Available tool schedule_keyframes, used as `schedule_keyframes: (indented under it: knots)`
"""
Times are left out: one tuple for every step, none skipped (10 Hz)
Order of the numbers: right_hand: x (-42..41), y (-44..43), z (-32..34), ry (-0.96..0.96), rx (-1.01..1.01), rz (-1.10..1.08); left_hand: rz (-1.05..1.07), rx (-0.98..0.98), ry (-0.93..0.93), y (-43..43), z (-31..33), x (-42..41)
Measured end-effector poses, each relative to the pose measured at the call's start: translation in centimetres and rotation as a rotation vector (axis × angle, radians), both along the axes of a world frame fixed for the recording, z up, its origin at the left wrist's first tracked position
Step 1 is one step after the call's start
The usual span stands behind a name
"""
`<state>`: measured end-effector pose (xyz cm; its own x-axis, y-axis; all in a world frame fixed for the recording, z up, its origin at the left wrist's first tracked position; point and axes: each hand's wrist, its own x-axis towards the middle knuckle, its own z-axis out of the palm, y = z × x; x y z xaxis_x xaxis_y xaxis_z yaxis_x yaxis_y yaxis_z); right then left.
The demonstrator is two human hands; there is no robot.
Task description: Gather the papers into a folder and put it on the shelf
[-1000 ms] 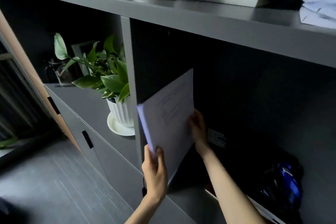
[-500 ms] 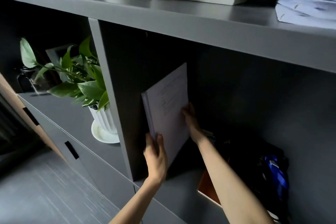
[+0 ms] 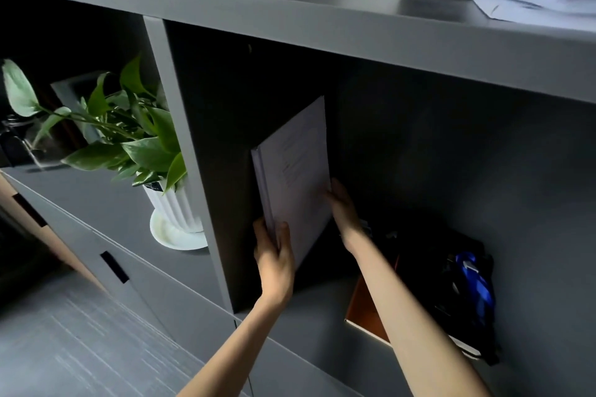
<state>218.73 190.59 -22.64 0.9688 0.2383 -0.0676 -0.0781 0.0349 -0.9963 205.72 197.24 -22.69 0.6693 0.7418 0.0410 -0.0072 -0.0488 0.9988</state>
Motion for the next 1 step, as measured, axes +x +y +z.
schedule_keyframes:
  knots:
    - [-1.19, -1.09, 1.02, 0.031, 0.021, -0.038, -0.041, -0.017, -0.043, 0.32, 0.53, -1.49]
